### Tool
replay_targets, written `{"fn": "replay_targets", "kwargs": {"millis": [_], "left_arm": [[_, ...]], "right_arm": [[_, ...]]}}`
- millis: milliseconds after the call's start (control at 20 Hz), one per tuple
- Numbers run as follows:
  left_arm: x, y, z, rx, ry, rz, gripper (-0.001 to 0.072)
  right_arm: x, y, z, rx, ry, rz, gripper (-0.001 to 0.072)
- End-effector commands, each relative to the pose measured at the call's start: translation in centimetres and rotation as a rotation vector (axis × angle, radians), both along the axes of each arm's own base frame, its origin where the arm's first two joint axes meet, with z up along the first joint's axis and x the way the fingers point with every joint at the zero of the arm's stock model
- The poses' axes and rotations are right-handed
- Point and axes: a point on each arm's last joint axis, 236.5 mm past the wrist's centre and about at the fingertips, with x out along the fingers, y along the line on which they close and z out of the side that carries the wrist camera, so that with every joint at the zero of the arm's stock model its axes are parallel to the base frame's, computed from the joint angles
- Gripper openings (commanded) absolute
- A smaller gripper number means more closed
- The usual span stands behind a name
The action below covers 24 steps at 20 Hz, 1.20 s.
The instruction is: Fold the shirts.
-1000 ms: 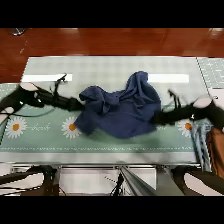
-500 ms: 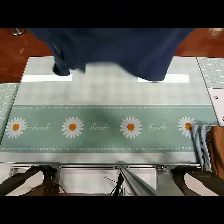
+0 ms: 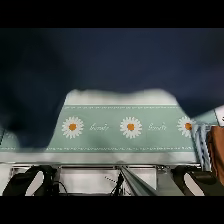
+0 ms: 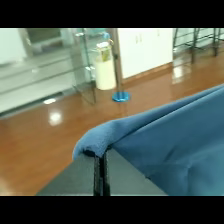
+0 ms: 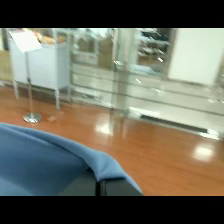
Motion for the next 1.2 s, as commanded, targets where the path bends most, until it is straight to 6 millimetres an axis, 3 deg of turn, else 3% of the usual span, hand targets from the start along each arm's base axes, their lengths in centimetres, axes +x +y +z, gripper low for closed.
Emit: {"fn": "replay_targets", "kwargs": {"millis": [0,100,200,300,450,550,650,750,850,1000,1150], "left_arm": [[-2.1,0.8,-2.1,0.022,0.024,0.052,0.0017],[0.5,0.4,-5.2,0.001,0.136,0.016,0.0017],[4.3,-0.2,-10.5,-0.050,0.314,-0.042,0.0018],[8.0,-1.5,-17.1,-0.130,0.521,-0.139,0.0018],[13.8,-3.8,-27.7,-0.254,0.768,-0.267,0.0018],[18.5,-4.3,-34.1,-0.314,0.871,-0.220,0.0018],[22.8,-5.0,-38.8,-0.338,0.935,-0.174,0.0018],[27.0,-5.5,-42.2,-0.358,0.960,-0.119,0.0018],[30.8,-5.8,-44.3,-0.373,0.959,-0.082,0.0018],[35.3,-6.0,-45.5,-0.383,0.947,-0.070,0.0018],[38.1,-6.2,-46.9,-0.422,0.970,-0.055,0.0018]], "right_arm": [[-1.7,-1.6,-2.4,-0.033,0.073,-0.072,0.0019],[-0.3,-1.6,-4.0,-0.039,0.133,-0.069,0.0020],[2.5,-1.4,-7.5,-0.041,0.256,-0.059,0.0019],[6.2,-1.3,-13.2,-0.036,0.429,-0.052,0.0019],[12.9,-1.5,-24.1,-0.023,0.698,-0.054,0.0019],[17.3,-3.0,-31.0,-0.035,0.825,-0.123,0.0018],[21.5,-4.7,-35.5,-0.030,0.915,-0.187,0.0017],[25.9,-5.6,-38.3,0.055,0.952,-0.201,0.0017],[29.4,-5.8,-40.6,0.157,1.003,-0.162,0.0018],[34.2,-5.1,-43.2,0.269,1.033,-0.095,0.0019],[38.9,-5.0,-45.6,0.378,1.026,-0.100,0.0020]]}}
